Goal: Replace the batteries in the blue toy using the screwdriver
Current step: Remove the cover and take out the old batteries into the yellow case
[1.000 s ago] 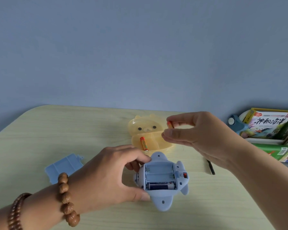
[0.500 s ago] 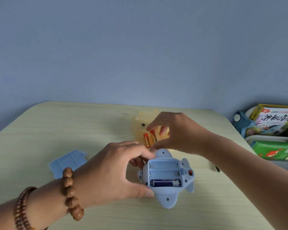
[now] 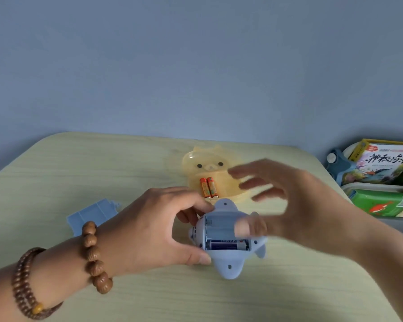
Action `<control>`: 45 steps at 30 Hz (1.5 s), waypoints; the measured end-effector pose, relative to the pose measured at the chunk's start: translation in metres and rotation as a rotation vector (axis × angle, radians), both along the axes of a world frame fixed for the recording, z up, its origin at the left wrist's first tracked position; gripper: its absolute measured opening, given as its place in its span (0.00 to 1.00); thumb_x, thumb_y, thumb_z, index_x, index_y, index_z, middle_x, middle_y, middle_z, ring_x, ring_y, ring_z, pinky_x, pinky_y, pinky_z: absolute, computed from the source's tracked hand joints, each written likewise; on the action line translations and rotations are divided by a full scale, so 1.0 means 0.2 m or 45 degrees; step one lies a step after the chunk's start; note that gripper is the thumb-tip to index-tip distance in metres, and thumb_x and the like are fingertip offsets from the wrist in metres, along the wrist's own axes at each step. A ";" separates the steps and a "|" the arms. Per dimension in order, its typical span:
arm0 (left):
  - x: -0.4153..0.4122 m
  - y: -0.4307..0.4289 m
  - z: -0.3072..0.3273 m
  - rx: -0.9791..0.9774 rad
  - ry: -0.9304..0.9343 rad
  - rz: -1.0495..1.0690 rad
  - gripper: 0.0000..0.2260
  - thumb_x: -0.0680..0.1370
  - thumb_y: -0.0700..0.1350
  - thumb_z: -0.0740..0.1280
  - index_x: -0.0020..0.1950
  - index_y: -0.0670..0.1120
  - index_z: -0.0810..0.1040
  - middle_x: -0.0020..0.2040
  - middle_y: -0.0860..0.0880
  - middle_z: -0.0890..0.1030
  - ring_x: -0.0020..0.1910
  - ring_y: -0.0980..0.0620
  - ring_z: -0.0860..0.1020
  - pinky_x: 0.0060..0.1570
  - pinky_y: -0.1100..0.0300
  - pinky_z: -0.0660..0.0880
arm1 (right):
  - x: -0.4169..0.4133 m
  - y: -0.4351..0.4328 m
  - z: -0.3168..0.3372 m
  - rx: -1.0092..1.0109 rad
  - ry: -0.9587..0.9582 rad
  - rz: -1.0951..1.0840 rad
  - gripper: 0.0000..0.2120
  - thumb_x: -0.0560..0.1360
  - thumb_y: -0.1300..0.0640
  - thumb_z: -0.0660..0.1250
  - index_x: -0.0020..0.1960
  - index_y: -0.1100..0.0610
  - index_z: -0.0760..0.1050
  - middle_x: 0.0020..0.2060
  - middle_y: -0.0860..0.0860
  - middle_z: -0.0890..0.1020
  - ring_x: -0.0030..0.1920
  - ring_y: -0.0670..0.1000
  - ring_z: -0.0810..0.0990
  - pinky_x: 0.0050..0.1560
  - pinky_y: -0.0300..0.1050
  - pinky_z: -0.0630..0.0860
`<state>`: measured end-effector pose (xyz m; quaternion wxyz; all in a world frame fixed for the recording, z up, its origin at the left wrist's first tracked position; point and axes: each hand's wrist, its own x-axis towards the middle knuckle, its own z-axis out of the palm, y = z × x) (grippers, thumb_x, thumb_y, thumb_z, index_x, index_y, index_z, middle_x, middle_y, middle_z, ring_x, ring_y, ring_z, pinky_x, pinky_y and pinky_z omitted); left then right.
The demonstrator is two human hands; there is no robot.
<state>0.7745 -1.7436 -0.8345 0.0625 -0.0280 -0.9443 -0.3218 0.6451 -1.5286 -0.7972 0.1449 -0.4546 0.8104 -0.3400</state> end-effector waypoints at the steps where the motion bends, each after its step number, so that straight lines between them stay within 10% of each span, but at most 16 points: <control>1: 0.00 0.00 0.00 -0.002 0.005 0.000 0.26 0.61 0.58 0.82 0.57 0.59 0.81 0.51 0.64 0.82 0.52 0.63 0.80 0.51 0.71 0.74 | 0.05 0.04 -0.01 0.108 -0.013 0.040 0.38 0.57 0.35 0.80 0.66 0.35 0.72 0.59 0.29 0.77 0.59 0.33 0.77 0.55 0.34 0.78; 20: -0.10 0.32 0.07 -0.048 -0.178 0.270 0.23 0.69 0.61 0.72 0.53 0.54 0.64 0.47 0.58 0.72 0.44 0.60 0.73 0.37 0.66 0.68 | 0.18 0.07 -0.11 -0.003 0.038 -0.029 0.35 0.56 0.54 0.86 0.59 0.35 0.79 0.49 0.36 0.84 0.49 0.41 0.82 0.46 0.32 0.77; 36: -0.10 0.41 0.05 0.211 -0.285 0.444 0.33 0.54 0.69 0.66 0.50 0.55 0.59 0.48 0.50 0.76 0.45 0.48 0.80 0.47 0.50 0.80 | 0.19 0.06 -0.14 -0.010 0.111 -0.075 0.38 0.56 0.51 0.86 0.63 0.35 0.78 0.49 0.41 0.84 0.50 0.45 0.81 0.45 0.37 0.77; 45: -0.08 0.38 0.09 0.286 -0.310 0.352 0.25 0.62 0.62 0.61 0.54 0.54 0.59 0.47 0.51 0.74 0.43 0.50 0.74 0.38 0.56 0.67 | 0.19 0.07 -0.14 0.063 0.062 -0.124 0.40 0.57 0.49 0.85 0.66 0.35 0.76 0.52 0.37 0.82 0.51 0.35 0.79 0.47 0.28 0.73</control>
